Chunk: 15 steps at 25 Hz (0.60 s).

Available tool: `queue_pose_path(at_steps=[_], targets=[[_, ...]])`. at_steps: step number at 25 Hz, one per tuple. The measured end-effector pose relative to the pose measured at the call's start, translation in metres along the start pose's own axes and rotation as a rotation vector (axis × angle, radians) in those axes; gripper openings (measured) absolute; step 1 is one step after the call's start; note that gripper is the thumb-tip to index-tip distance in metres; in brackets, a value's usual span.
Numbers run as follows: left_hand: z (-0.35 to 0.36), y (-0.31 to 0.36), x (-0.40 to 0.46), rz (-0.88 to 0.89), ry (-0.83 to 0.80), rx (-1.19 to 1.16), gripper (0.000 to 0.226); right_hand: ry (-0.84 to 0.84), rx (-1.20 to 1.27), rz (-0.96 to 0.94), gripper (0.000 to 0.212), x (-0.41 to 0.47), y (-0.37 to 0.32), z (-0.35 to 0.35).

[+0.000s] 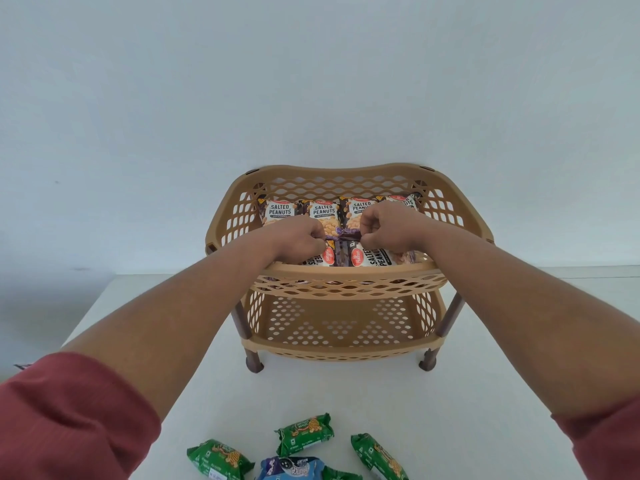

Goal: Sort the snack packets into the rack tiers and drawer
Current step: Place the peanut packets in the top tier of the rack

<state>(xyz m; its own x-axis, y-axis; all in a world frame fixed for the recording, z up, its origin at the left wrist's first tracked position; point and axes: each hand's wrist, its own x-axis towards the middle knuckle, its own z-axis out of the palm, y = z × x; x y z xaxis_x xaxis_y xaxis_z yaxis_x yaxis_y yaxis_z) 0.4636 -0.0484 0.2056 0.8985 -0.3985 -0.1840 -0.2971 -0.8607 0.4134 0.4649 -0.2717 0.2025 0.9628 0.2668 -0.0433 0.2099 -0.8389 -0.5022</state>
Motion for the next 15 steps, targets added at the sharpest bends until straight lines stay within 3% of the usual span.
queue_pose_path(at_steps=[8, 15], targets=[[-0.002, -0.001, -0.002, 0.034, 0.111, -0.028, 0.018, 0.144, 0.022, -0.084, 0.008, -0.001, 0.000, -0.002], [-0.016, 0.009, -0.023, 0.111, 0.411, 0.048, 0.025, 0.334, 0.000, -0.153, 0.012, -0.010, -0.007, -0.009]])
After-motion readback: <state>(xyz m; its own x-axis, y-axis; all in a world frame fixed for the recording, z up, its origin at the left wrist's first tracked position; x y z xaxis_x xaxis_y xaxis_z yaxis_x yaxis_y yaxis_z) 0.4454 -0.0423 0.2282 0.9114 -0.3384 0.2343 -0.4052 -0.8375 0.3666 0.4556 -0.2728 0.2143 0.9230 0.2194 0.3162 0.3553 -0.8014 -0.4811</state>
